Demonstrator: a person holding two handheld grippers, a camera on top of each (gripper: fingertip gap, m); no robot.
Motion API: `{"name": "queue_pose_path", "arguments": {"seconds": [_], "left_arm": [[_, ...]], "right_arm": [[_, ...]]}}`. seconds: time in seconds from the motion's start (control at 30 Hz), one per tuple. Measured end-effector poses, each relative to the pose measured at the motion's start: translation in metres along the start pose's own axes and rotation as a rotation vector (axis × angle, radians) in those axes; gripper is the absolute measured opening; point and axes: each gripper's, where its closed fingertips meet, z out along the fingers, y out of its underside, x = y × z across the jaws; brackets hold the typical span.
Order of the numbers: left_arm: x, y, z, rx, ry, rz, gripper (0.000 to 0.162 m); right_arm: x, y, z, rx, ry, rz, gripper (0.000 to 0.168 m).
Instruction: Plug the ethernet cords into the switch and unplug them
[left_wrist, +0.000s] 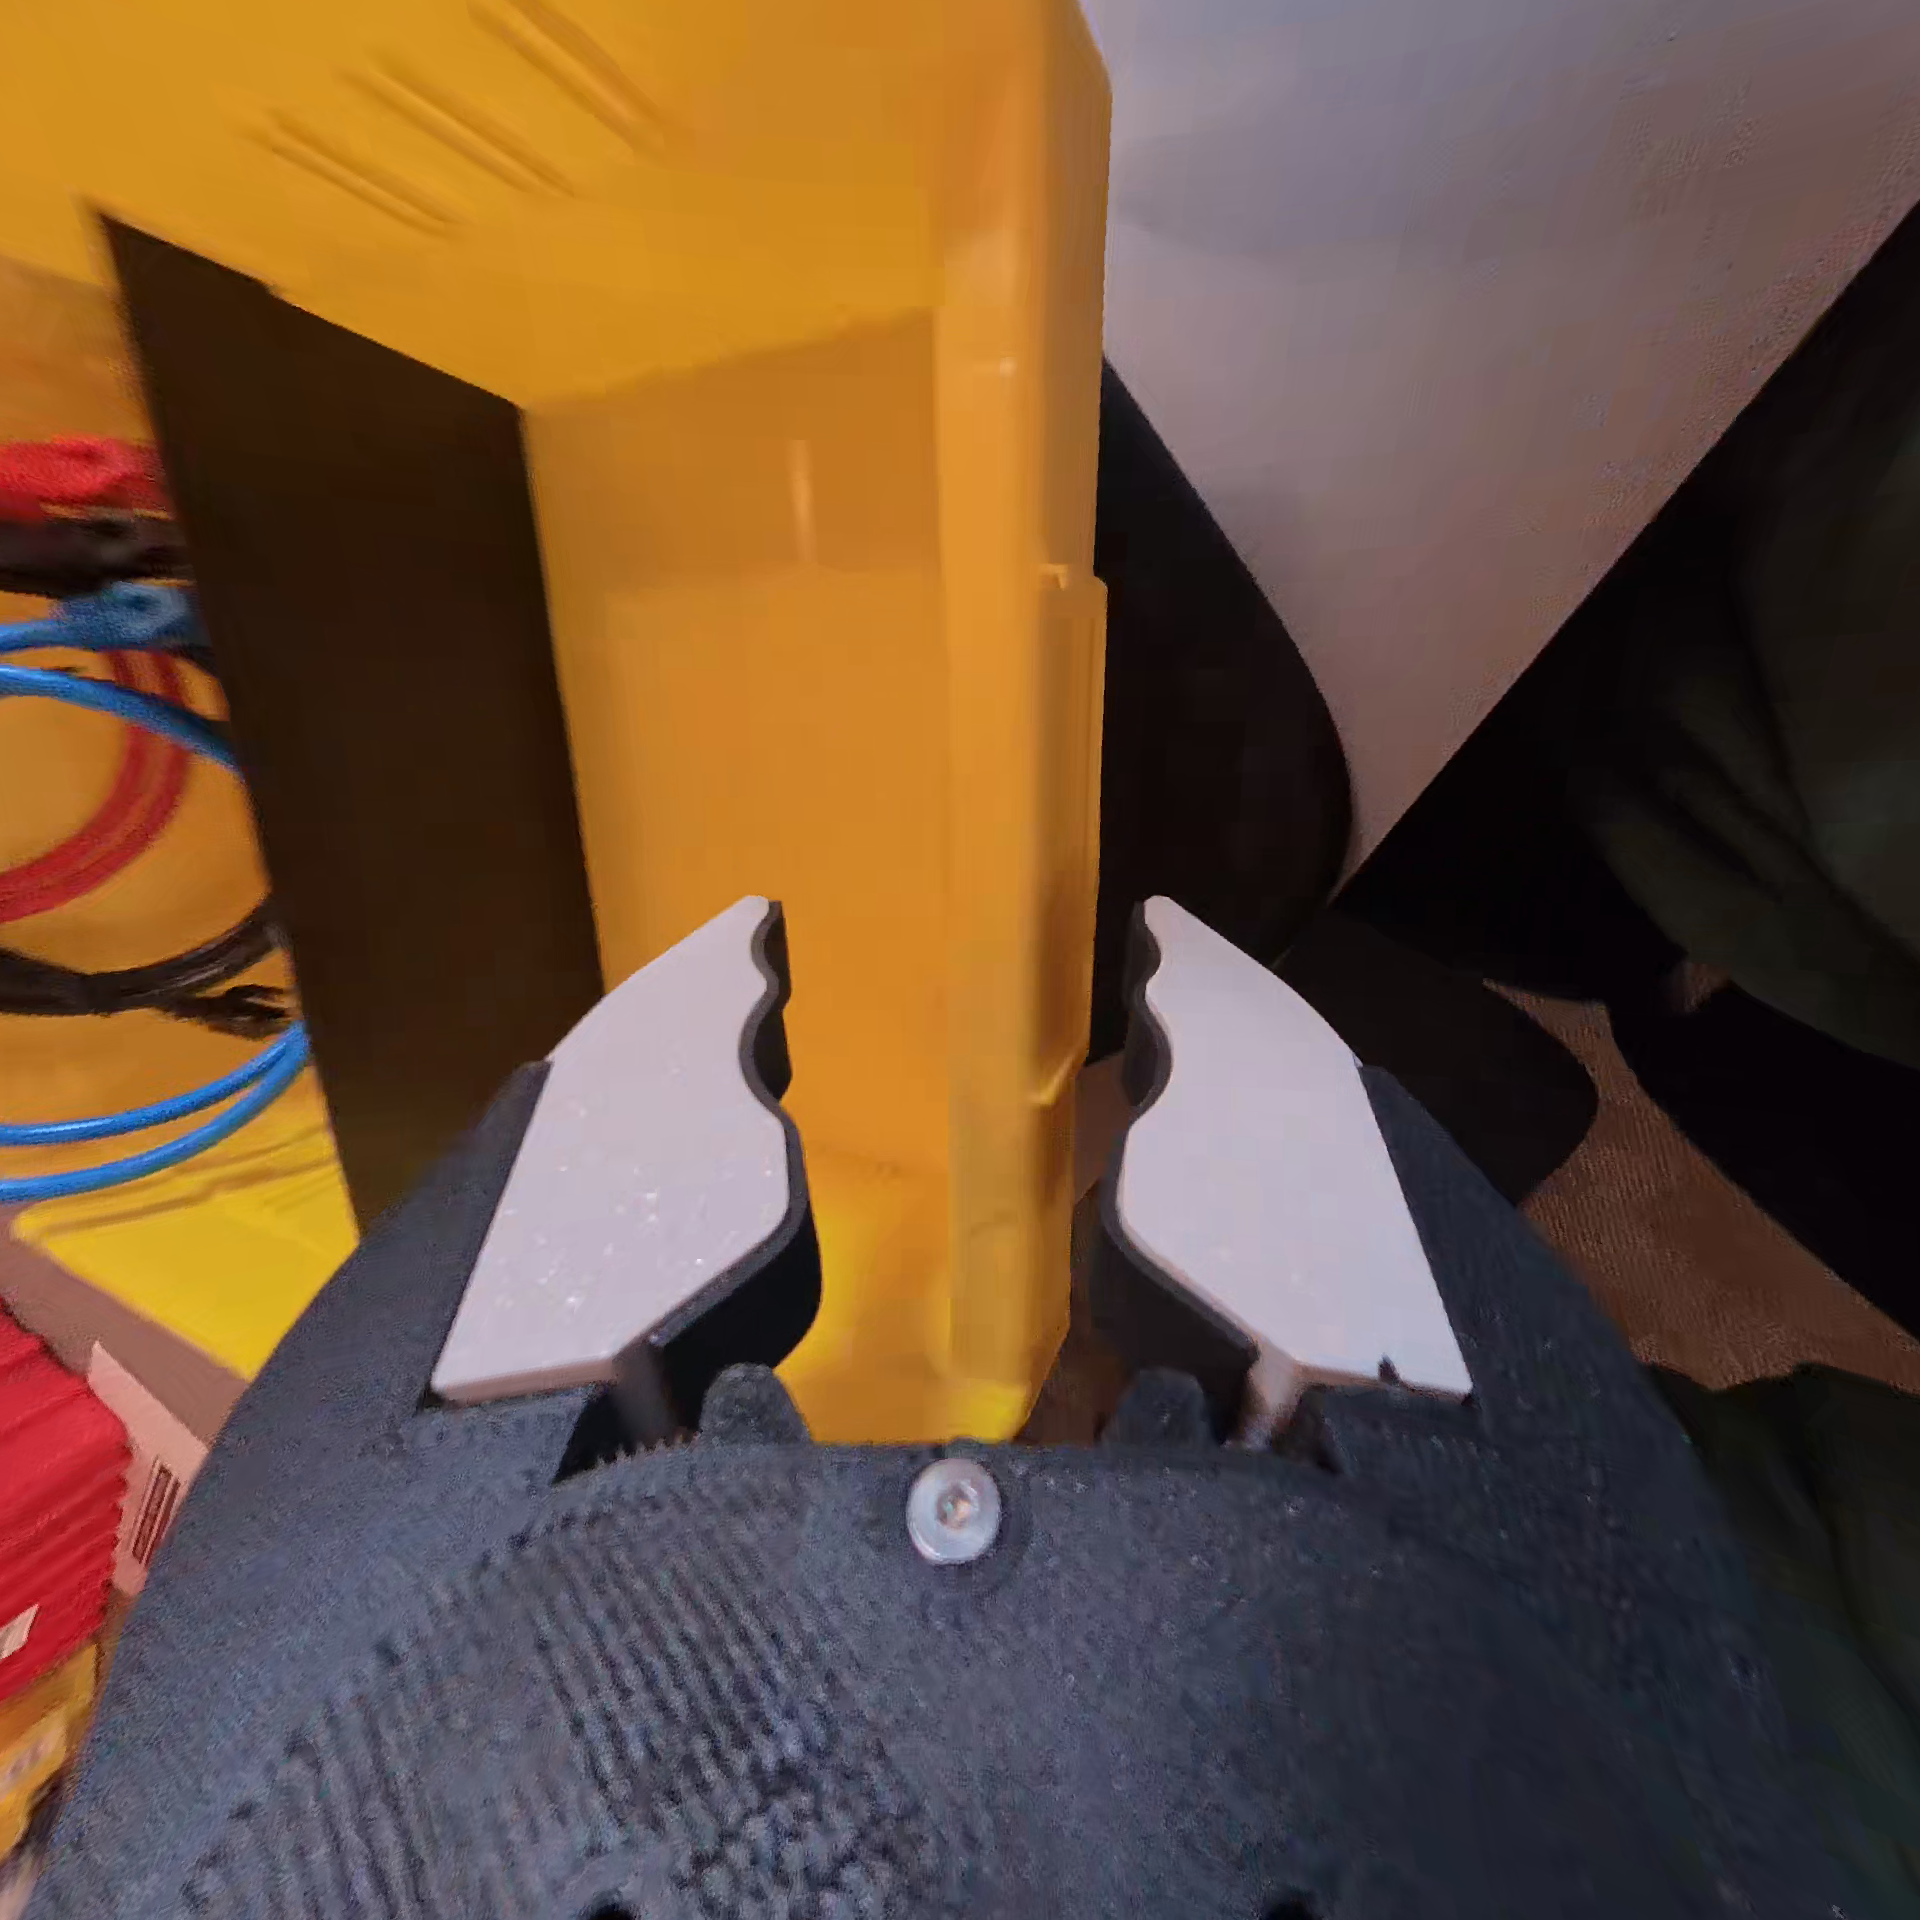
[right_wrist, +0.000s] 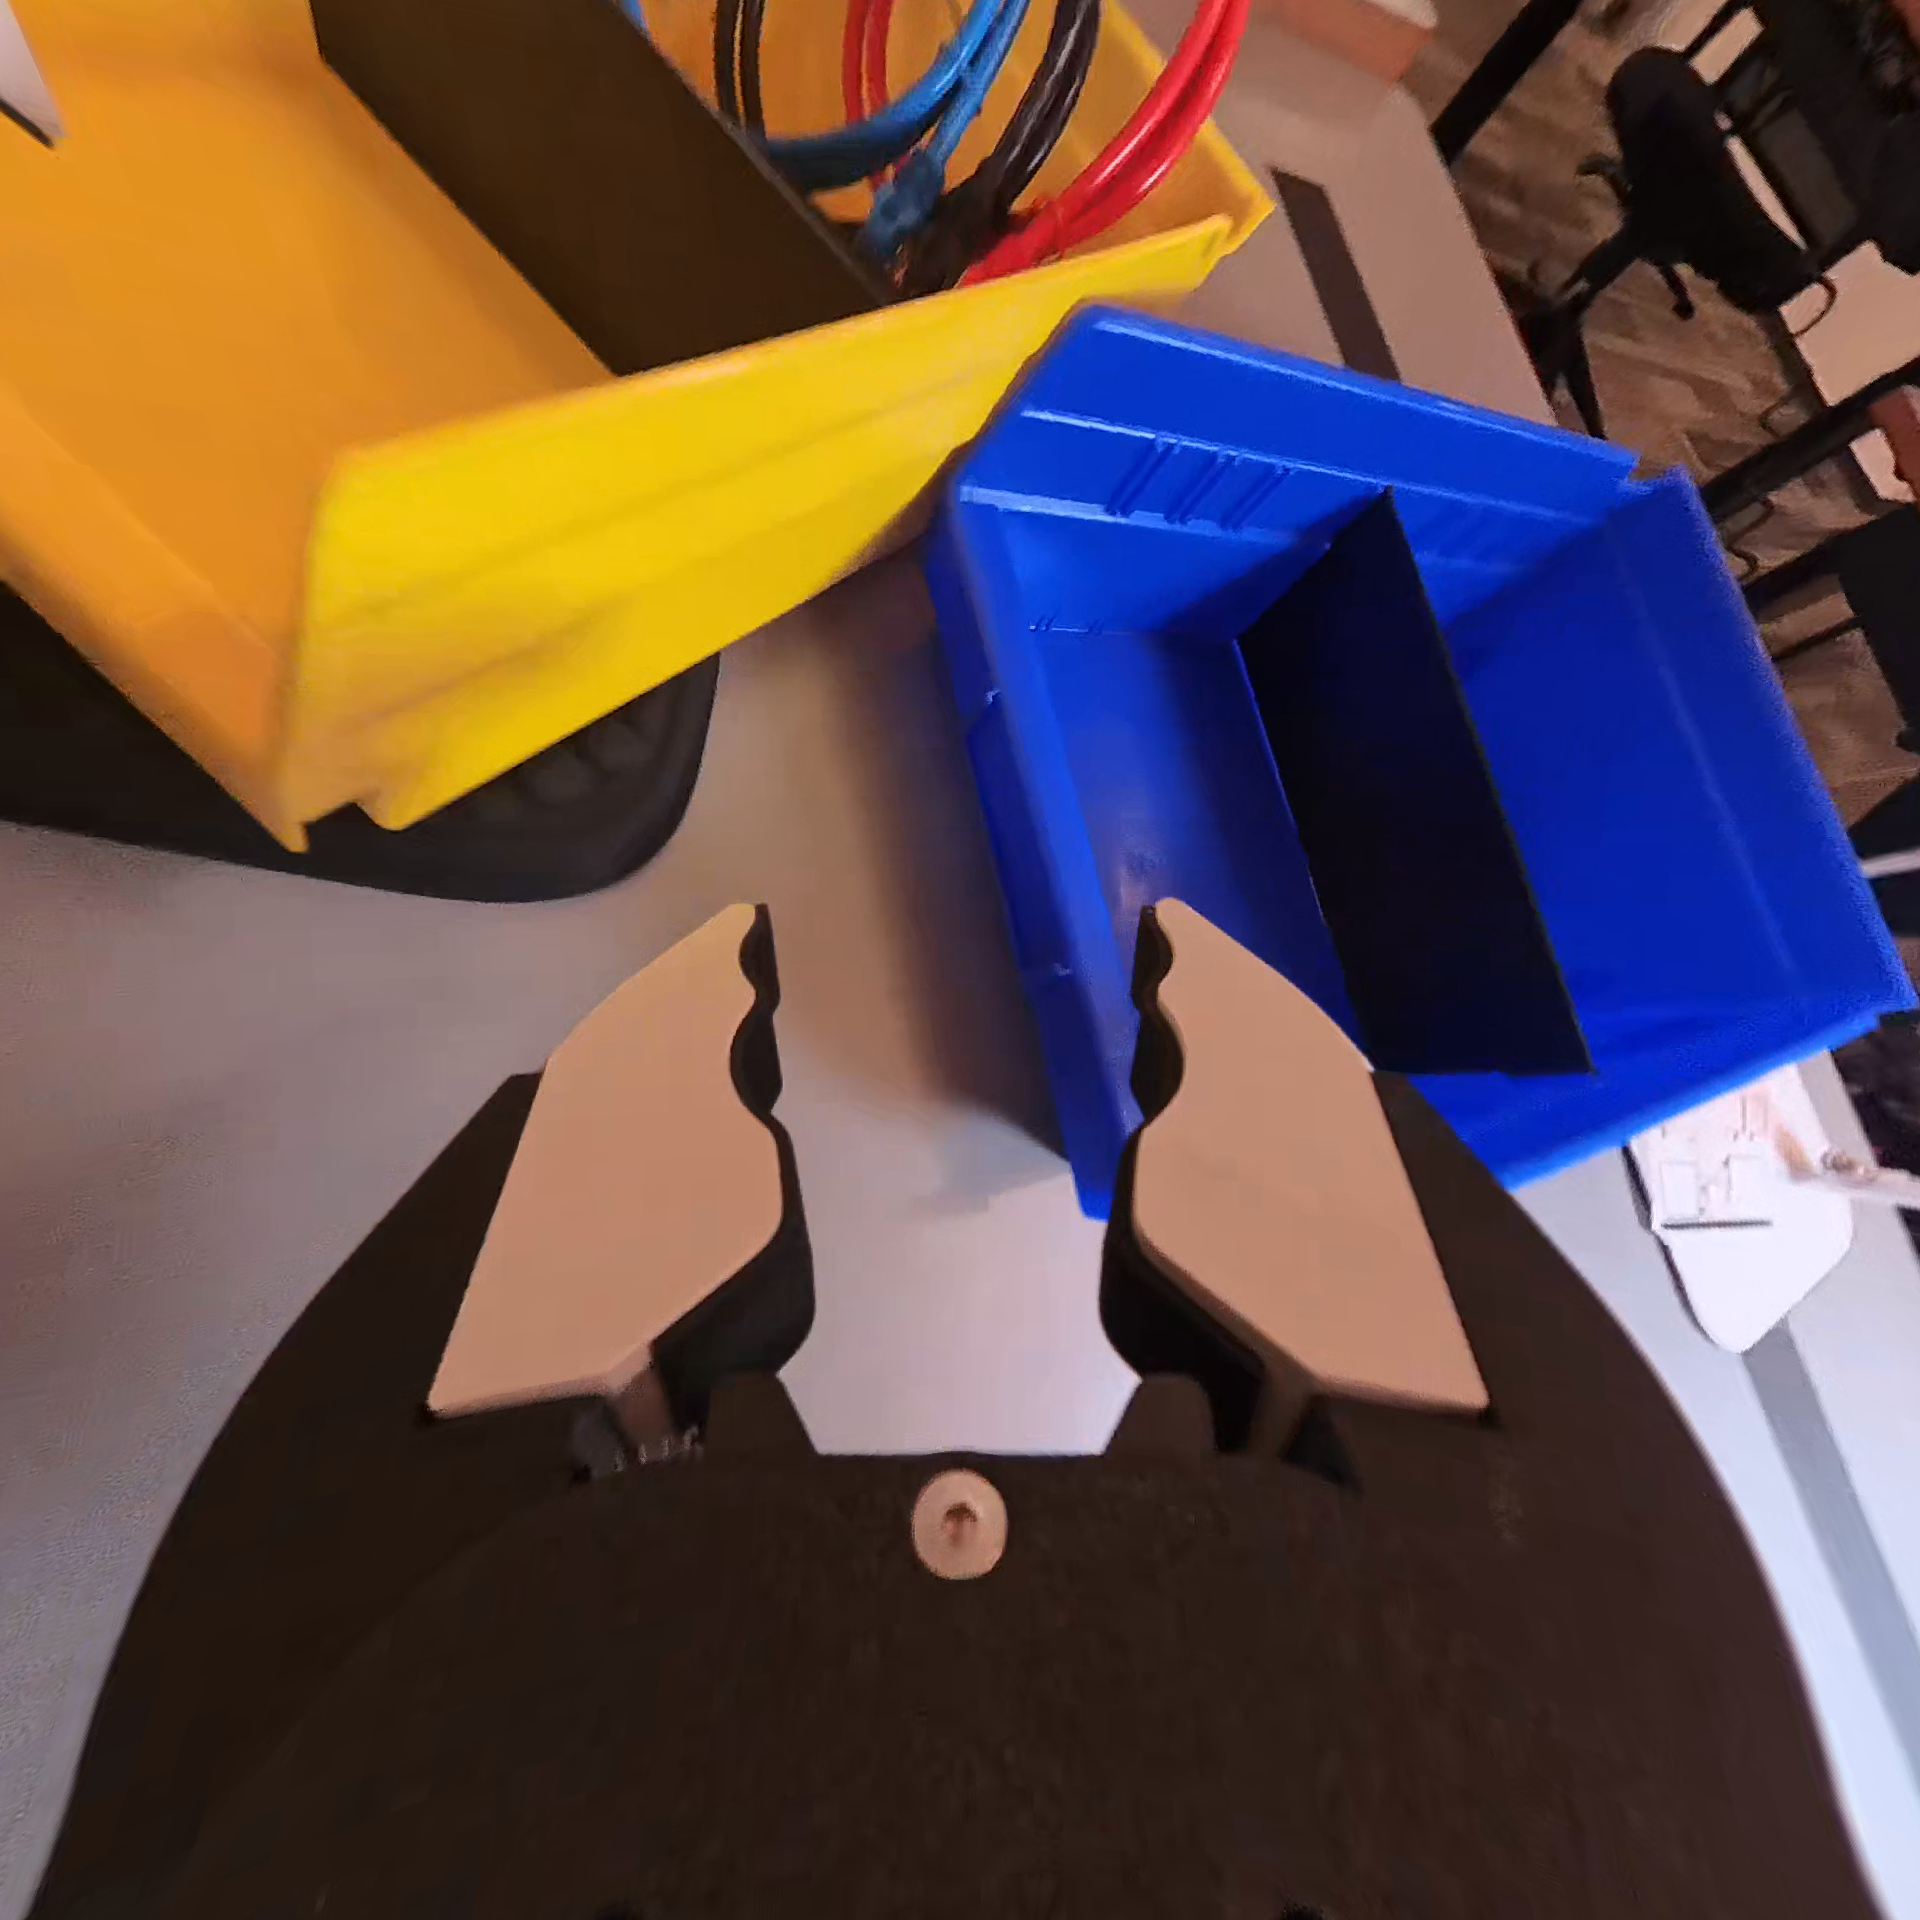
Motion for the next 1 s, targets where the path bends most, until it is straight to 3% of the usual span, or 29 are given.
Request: {"name": "queue_pose_path", "arguments": {"seconds": [0.03,0.23,0.53,0.57,0.63,0.8,0.87,1.0], "left_arm": [[0.001,0.005,0.009,-0.061,0.011,0.003,0.063],[0.007,0.012,0.025,-0.125,0.047,0.013,0.062],[0.009,0.01,0.034,-0.131,0.057,0.02,0.055],[0.009,0.01,0.034,-0.13,0.059,0.021,0.054],[0.011,0.01,0.035,-0.131,0.074,0.021,0.05],[0.013,0.01,0.035,-0.116,0.087,0.035,0.044],[0.01,0.009,0.033,-0.102,0.078,0.073,0.029],[0.007,0.019,0.027,-0.11,0.097,0.103,0.029]], "right_arm": [[0.002,0.002,0.008,-0.027,-0.01,-0.034,0.065],[0.001,0.018,0.049,-0.214,-0.042,-0.187,0.063],[0.017,0.045,0.076,-0.346,0.017,-0.171,0.057],[0.022,0.051,0.078,-0.377,0.031,-0.176,0.055],[0.036,0.057,0.077,-0.407,0.113,-0.266,0.032],[0.032,0.085,0.041,-0.427,0.058,-0.245,0.031],[0.03,0.105,0.015,-0.42,0.052,-0.219,0.032],[0.031,0.153,-0.043,-0.425,0.082,-0.134,0.032]]}}
